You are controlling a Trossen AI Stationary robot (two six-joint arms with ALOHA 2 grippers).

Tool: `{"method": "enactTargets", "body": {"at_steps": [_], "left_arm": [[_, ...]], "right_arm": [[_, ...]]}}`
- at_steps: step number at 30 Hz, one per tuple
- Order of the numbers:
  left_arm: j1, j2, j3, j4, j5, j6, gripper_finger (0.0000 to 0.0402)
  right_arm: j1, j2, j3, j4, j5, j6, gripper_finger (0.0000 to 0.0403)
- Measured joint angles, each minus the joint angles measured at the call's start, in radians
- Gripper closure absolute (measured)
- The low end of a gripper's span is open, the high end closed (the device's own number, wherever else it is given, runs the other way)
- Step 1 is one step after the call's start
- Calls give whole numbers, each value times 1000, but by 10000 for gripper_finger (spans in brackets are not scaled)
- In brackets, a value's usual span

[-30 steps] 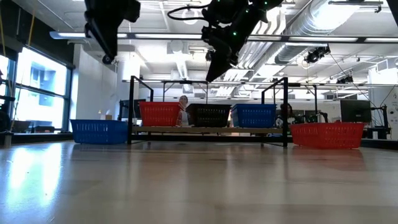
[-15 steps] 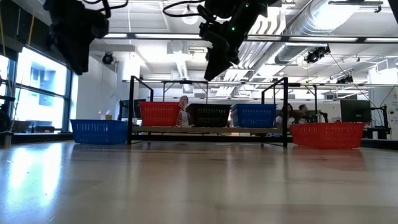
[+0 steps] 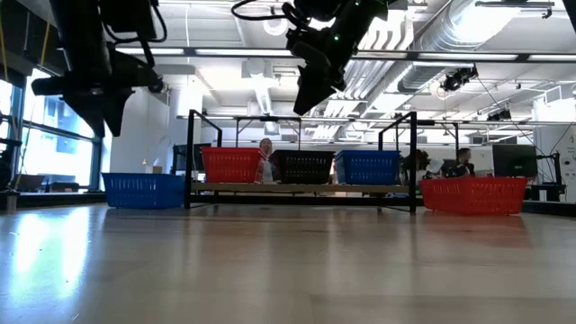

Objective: Stack baskets on shelf by color
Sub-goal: Stack the blue basket on top of the blue basket on the shelf

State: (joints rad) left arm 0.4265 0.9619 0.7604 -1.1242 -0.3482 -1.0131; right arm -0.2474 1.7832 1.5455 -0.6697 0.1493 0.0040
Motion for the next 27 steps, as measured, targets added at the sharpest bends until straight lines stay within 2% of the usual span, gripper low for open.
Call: {"method": "enactTargets", "body": {"at_steps": [6, 13, 22, 27], "left_arm": [[101, 5, -24, 66, -4, 79, 277], [220, 6, -92, 83, 92, 76, 277], [297, 7, -132, 205, 146, 123, 277], [320, 7, -143, 262, 143, 134, 277]], "right_arm": [[0, 0, 0, 0, 1, -1, 320], [0, 0, 0, 1, 3, -3, 320], [0, 1, 0, 1, 3, -11, 320], [0, 1, 0, 1, 3, -11, 320]]}}
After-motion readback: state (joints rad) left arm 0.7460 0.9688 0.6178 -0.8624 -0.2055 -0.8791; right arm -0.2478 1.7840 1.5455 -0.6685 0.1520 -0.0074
